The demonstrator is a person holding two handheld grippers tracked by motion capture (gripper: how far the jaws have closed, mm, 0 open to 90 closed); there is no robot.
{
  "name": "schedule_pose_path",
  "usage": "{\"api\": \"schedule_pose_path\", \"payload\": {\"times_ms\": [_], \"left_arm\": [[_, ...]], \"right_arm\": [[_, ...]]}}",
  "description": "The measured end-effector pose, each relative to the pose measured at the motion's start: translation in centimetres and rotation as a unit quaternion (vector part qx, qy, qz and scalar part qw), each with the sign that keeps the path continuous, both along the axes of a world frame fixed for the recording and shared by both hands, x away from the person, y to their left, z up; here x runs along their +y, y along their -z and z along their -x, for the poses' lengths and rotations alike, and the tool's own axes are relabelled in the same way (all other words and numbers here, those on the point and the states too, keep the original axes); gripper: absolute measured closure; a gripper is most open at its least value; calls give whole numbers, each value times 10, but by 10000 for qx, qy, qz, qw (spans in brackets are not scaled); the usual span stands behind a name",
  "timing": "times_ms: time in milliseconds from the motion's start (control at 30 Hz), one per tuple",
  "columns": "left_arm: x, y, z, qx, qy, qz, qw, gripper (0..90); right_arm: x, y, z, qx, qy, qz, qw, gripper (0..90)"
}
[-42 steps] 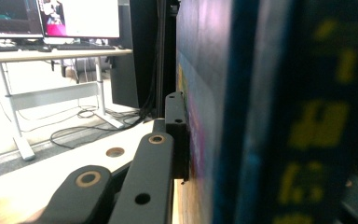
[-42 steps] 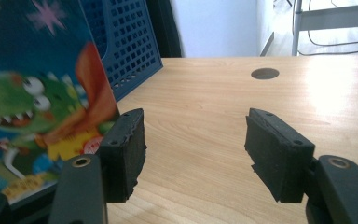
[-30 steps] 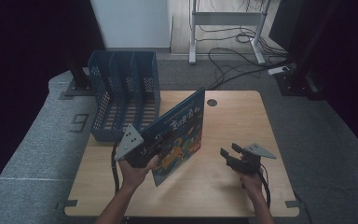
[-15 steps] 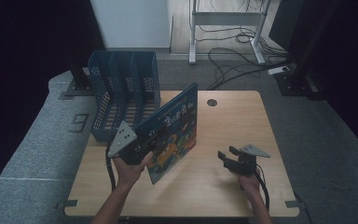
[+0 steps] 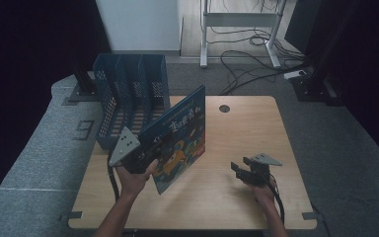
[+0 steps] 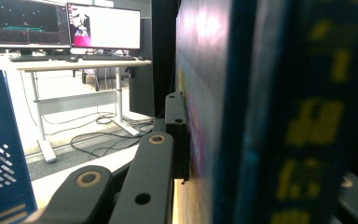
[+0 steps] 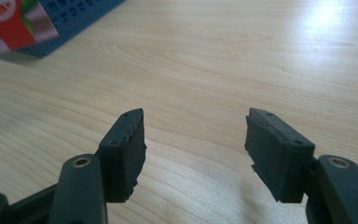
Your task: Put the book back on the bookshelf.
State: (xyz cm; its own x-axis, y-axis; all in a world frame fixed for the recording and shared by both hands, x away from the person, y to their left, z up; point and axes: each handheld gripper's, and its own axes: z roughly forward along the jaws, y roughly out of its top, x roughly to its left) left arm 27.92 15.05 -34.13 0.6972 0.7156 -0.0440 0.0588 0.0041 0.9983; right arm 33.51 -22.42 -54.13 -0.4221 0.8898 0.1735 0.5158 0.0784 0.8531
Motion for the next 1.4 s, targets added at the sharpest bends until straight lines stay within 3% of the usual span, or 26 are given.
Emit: {"api": "schedule_pose_path", "payload": {"times_ms": [500, 900, 1200, 1400], "left_arm": [[11, -7, 2, -42, -120, 64, 9999, 823], [21, -13, 3, -82, -217, 113, 9997, 823], [30, -18, 4, -125, -337, 135, 9993, 823], [36, -21, 3, -144, -415, 157, 9989, 823]], "right_arm": [[2, 9, -3, 168, 58, 389, 9991, 370], [4, 11, -5, 315, 120, 538, 9980, 369], [1, 12, -9, 616, 327, 528, 9962, 367], [3, 12, -9, 597, 324, 635, 9957, 362]]}}
